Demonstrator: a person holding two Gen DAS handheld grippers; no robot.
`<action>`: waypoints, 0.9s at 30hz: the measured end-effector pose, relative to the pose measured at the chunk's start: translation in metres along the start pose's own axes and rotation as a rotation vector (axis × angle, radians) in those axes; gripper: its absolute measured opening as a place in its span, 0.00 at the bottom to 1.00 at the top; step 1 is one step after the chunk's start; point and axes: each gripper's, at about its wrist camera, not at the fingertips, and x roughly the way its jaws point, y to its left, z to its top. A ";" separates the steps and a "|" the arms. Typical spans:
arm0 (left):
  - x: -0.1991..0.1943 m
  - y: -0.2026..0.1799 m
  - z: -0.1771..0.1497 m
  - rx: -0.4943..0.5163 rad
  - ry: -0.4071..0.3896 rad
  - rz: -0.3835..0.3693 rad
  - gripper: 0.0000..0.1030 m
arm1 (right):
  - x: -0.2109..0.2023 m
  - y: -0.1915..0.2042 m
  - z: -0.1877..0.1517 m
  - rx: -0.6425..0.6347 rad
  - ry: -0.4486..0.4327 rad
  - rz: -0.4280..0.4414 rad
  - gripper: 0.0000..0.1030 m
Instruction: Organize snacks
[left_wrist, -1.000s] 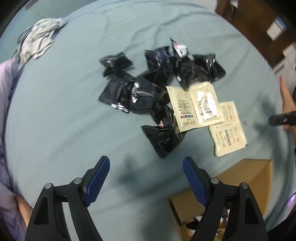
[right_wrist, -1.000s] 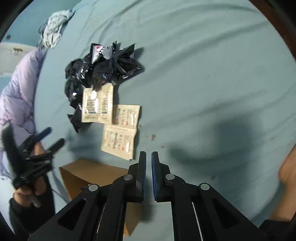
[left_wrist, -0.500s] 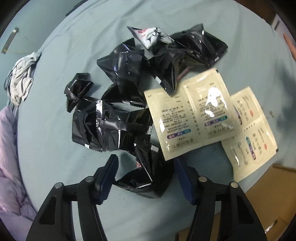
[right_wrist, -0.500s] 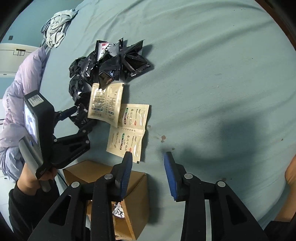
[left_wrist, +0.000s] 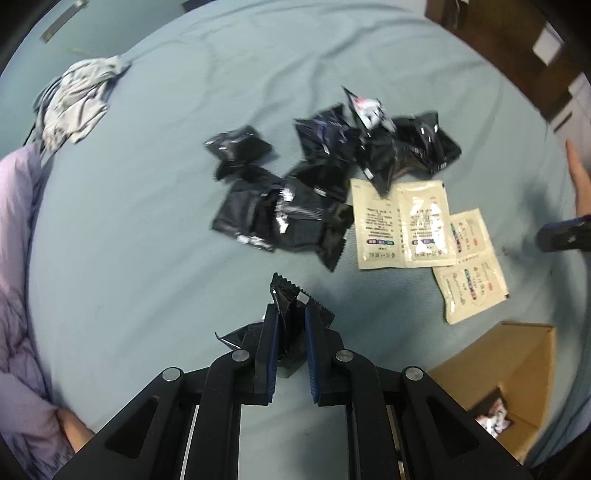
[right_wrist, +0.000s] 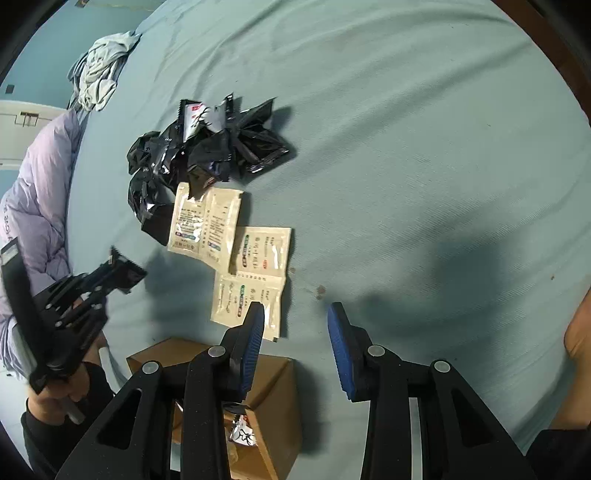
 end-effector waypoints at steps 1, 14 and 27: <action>-0.008 0.005 -0.001 -0.013 -0.010 -0.014 0.12 | 0.003 0.002 0.000 -0.004 0.005 0.000 0.33; -0.064 0.003 -0.057 -0.018 -0.021 -0.199 0.12 | 0.079 0.007 0.004 0.066 0.229 0.062 0.42; -0.078 -0.034 -0.072 0.088 -0.005 -0.277 0.13 | 0.046 0.052 0.017 -0.131 0.003 0.033 0.03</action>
